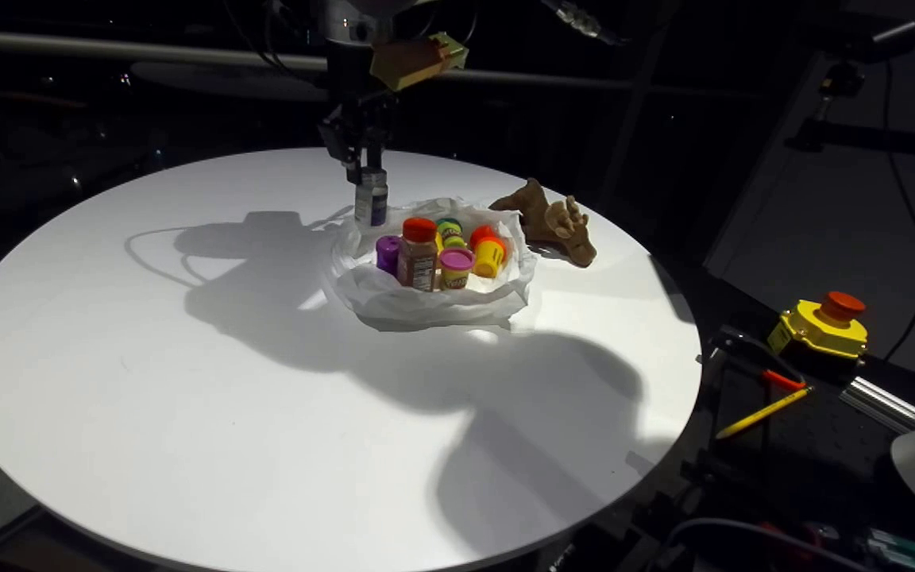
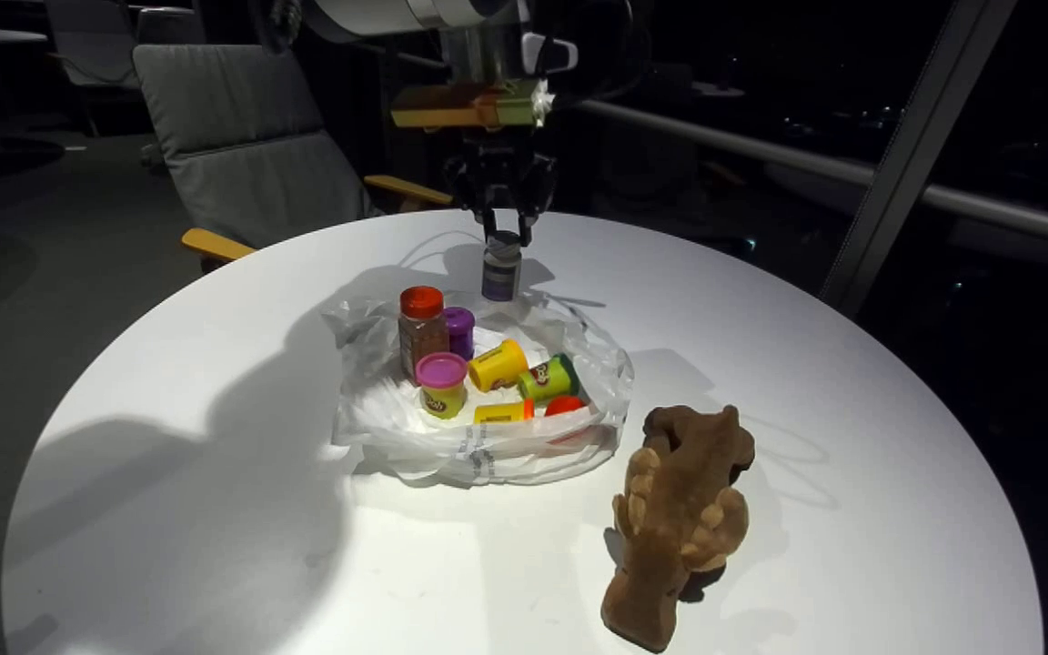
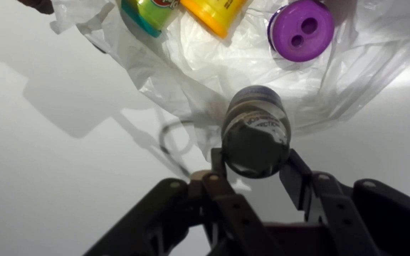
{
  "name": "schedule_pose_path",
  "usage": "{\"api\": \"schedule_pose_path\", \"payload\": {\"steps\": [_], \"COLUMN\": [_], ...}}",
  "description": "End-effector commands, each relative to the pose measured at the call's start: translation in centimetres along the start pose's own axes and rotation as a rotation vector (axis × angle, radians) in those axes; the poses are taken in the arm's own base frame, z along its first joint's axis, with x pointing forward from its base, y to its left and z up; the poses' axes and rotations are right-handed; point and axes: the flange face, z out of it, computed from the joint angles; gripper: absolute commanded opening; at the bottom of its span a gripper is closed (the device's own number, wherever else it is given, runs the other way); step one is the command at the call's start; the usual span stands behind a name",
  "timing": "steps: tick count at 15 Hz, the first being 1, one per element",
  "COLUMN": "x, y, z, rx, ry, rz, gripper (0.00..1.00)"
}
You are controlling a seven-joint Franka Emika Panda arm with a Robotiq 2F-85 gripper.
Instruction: Remove the contents in the plastic bag and put them on the table.
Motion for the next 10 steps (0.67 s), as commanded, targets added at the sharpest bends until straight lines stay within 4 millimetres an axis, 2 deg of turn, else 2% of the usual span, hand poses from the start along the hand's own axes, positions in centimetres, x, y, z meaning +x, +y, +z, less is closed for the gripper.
{"api": "schedule_pose_path", "payload": {"steps": [1,3,5,6,7,10], "x": [-1.8,-3.0,-4.4,-5.2,-5.9,-8.6], "y": [-3.1,-6.5,-10.4,-12.2,-14.0,-17.5], "z": [-6.6,-8.4,-8.3,-7.8,-6.4,-3.2], "rx": [-0.031,-0.026,-0.027,-0.019,-0.017,-0.027], "ry": [0.037,0.033,0.005,-0.014,-0.04,-0.085], "rz": [-0.06,-0.147,-0.229,-0.267,-0.299,-0.386], "gripper": [0.18,0.18,0.18,0.18,0.18,0.18]}}
